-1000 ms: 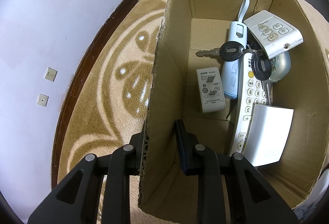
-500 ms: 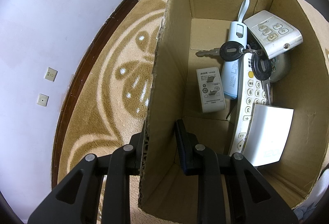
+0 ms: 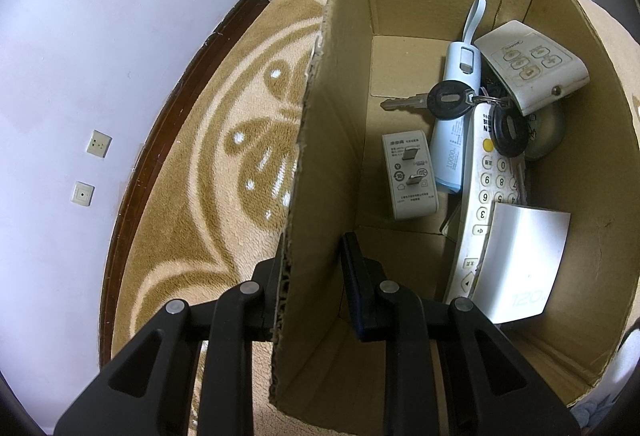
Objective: Organize rigid objects
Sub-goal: 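Release the green Pochacco board into the box with the right gripper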
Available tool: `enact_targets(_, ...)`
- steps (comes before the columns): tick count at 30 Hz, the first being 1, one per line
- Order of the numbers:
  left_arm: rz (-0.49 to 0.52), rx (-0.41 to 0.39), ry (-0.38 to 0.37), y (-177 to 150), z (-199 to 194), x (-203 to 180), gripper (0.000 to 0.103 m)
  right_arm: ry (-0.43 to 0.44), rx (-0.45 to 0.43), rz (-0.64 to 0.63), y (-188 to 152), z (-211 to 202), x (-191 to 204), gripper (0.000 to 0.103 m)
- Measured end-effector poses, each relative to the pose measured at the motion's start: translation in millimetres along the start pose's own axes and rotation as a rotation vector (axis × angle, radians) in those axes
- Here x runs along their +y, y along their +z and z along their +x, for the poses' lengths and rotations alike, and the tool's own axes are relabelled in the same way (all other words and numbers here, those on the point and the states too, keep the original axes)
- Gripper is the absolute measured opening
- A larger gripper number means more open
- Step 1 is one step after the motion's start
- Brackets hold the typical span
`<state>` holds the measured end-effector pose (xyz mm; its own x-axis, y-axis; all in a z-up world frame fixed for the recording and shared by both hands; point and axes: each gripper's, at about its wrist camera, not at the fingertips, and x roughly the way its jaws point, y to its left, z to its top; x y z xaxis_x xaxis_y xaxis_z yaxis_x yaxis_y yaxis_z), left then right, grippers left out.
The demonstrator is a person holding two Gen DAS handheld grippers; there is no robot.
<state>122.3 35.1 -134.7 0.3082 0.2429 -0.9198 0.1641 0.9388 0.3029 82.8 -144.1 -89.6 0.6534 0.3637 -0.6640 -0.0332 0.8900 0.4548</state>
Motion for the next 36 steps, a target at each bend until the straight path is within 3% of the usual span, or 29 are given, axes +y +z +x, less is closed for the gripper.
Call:
enact_targets(15,-0.003,0.001,-0.003,-0.8,1.1,0.8,0.023,-0.028,0.027,-0.005,-2.0,6.6,-1.6,0.062)
enact_targets(19,-0.001,0.001,-0.002,-1.5,1.2,0.8,0.023,-0.058,0.016,-0.017,-2.5,4.0,-2.7,0.069)
enact_targets(31,-0.03,0.008,-0.024,-0.4,0.1,5.0,0.023,-0.12,0.01,0.004,-1.5,-2.6,-19.2,0.075)
enact_targets(36,-0.061,-0.047,-0.054,2.5,-14.9,11.4,0.023,-0.156,0.019,0.017,-4.1,-10.2,-26.5,0.076)
